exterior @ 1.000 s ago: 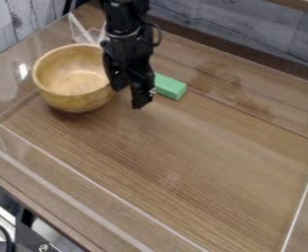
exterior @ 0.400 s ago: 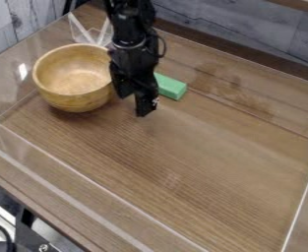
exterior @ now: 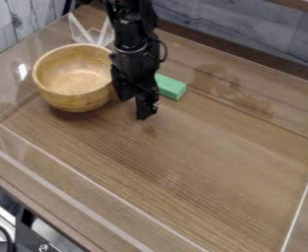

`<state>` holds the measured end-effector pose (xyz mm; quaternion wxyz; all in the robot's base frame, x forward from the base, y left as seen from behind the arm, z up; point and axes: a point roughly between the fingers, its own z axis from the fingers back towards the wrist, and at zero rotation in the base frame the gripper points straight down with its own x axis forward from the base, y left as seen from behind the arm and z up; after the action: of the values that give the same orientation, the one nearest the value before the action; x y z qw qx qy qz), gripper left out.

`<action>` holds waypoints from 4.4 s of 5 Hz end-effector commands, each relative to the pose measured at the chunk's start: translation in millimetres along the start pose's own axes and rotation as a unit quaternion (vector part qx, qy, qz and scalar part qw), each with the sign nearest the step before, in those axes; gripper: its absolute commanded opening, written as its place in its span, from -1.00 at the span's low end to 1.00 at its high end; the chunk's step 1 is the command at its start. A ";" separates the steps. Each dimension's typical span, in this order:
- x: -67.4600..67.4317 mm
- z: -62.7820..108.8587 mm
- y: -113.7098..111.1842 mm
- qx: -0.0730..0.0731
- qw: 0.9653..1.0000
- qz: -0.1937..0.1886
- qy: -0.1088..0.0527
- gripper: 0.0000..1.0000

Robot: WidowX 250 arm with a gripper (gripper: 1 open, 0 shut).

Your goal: Move green stick from inside the wooden bowl to the table next to it

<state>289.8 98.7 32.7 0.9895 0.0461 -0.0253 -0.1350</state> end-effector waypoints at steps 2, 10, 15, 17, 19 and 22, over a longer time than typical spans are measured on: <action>-11.1 14.7 33.1 0.024 0.998 0.052 -0.012 1.00; -12.3 52.6 48.0 0.028 0.993 0.105 -0.045 1.00; -25.9 42.2 77.0 0.046 0.990 0.130 -0.025 1.00; -26.4 31.9 80.0 0.045 0.989 0.138 -0.019 1.00; -24.8 17.8 81.1 0.045 0.989 0.142 -0.015 1.00; -20.5 12.8 77.7 0.032 0.989 0.145 -0.004 1.00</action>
<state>280.0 171.8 37.1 0.9982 0.0581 -0.0147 0.0100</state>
